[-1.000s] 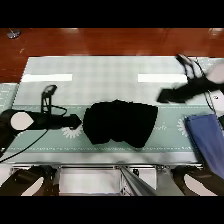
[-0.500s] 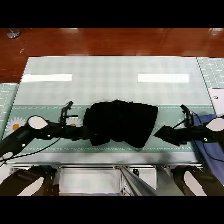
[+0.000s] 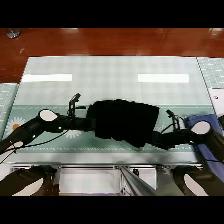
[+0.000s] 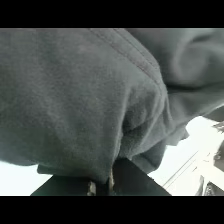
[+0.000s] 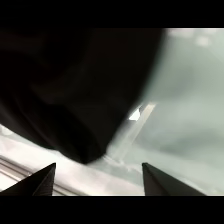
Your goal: Fold the shirts.
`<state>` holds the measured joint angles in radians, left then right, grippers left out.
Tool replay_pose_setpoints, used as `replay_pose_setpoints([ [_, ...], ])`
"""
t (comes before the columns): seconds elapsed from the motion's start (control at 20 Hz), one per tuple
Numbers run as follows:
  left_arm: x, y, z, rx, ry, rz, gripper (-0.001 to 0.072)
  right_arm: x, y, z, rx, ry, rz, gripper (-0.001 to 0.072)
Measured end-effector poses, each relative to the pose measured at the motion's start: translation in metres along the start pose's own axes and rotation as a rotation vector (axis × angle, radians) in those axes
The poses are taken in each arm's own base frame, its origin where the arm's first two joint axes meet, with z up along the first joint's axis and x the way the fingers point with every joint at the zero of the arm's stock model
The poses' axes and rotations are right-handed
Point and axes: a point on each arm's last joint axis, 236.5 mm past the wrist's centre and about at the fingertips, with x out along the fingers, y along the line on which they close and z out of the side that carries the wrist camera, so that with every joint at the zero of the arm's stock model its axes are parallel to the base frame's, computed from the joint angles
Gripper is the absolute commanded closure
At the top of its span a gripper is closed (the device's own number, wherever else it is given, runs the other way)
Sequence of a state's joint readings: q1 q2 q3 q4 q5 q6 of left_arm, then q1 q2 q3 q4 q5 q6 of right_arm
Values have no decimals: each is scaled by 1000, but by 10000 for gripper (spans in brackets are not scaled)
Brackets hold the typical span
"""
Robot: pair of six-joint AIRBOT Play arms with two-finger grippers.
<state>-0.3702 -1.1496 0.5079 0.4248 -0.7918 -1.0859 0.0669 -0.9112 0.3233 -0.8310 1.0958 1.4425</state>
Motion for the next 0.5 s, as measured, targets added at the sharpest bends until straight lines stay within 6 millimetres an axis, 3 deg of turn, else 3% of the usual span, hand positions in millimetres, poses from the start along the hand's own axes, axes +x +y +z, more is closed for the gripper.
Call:
replay_pose_setpoints([
  [0.15, -2, -12, 9, 25, -9, -23, 674, 16, 15, 8, 4, 14, 13, 138],
  [0.2, -3, -15, 11, 31, -12, -28, 674, 21, 20, 13, 2, 10, 16, 264],
  [0.3, -5, -21, 17, 45, -22, -36, 675, 30, 26, 27, -28, -7, 7, 694],
  [0.4, -11, -29, 27, 63, -44, -50, 675, 32, 46, 44, -74, -28, 34, 693],
  [0.5, -28, -41, 47, 87, -94, -77, 675, 19, 71, 62, -165, -37, 57, 693],
])
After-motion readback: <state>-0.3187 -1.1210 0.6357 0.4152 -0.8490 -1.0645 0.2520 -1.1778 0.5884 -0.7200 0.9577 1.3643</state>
